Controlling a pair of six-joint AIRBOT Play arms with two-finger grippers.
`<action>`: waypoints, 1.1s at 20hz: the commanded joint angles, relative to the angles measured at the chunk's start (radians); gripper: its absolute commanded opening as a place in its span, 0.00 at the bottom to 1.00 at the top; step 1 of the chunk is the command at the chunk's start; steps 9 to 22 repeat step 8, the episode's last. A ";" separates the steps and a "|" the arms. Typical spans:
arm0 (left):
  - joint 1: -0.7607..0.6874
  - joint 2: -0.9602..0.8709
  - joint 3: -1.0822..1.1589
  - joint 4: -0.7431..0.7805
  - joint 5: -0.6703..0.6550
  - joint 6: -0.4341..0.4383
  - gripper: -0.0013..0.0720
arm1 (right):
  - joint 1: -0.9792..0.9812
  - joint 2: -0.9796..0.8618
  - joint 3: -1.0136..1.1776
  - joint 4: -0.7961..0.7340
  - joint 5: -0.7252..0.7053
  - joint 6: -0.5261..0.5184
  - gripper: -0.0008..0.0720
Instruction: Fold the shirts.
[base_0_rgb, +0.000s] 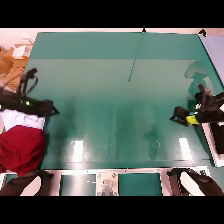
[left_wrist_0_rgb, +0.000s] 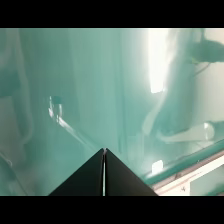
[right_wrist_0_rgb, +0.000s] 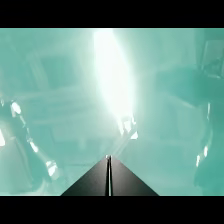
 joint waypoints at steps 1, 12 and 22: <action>0.001 0.064 -0.124 0.022 0.022 0.002 0.05 | 0.102 0.053 -0.079 0.032 -0.035 -0.003 0.04; 0.001 0.064 -0.124 0.023 0.037 0.002 0.05 | 0.103 0.053 -0.079 0.035 -0.035 -0.003 0.04; 0.001 0.064 -0.124 0.023 0.037 0.002 0.05 | 0.103 0.053 -0.079 0.035 -0.035 -0.003 0.04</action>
